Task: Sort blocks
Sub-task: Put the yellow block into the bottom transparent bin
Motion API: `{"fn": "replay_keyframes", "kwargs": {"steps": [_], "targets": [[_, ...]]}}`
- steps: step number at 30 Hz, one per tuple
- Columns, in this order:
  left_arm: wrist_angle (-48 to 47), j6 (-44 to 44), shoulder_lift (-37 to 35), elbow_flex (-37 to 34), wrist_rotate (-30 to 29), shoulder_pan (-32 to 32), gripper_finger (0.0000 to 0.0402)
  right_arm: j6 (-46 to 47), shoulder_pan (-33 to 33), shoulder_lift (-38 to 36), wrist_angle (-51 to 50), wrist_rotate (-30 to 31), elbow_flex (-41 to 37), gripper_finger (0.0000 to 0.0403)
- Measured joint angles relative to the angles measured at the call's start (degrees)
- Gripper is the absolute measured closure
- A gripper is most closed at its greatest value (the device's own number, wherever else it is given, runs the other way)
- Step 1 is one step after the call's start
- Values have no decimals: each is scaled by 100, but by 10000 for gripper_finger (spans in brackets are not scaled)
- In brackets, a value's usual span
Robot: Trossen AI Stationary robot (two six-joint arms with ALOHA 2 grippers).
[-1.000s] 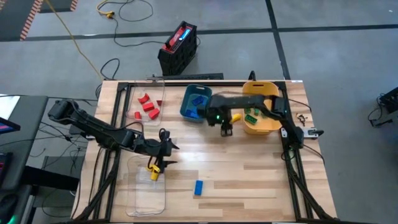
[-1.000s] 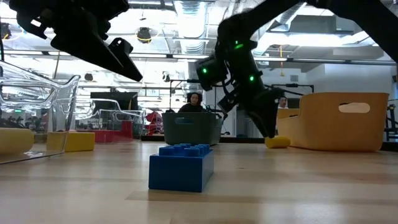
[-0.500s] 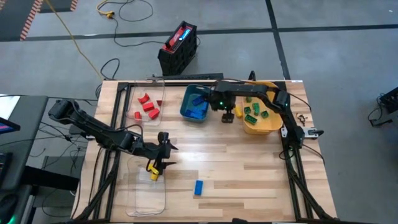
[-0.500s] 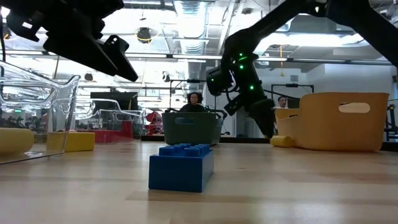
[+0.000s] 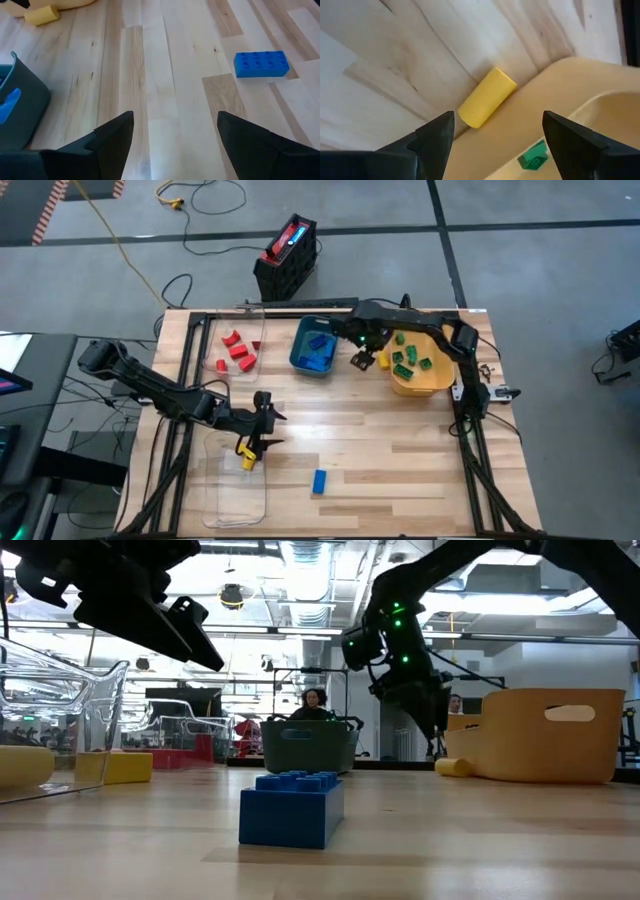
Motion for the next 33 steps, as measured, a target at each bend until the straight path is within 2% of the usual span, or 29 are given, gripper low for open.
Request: {"fn": "replay_keyframes", "kwargs": {"steps": [5, 10, 12, 17, 24, 33], "targets": [[46, -4, 0, 0, 0, 0, 121, -86, -52, 226, 40, 51, -11, 91], [44, 98, 0, 0, 4, 0, 121, -600, 108, 489, -482, 914, -11, 91], [55, 194, 0, 0, 4, 0, 121, -826, 217, 541, -514, 975, -13, 91], [120, 291, 0, 0, 4, 0, 121, -1086, 335, 630, -322, 615, -11, 91], [105, 293, 0, 0, 6, 0, 121, -886, 72, 704, -99, 61, -11, 91], [81, 262, 0, 0, 7, 0, 121, -926, -4, 704, -63, -150, -15, 92]]}}
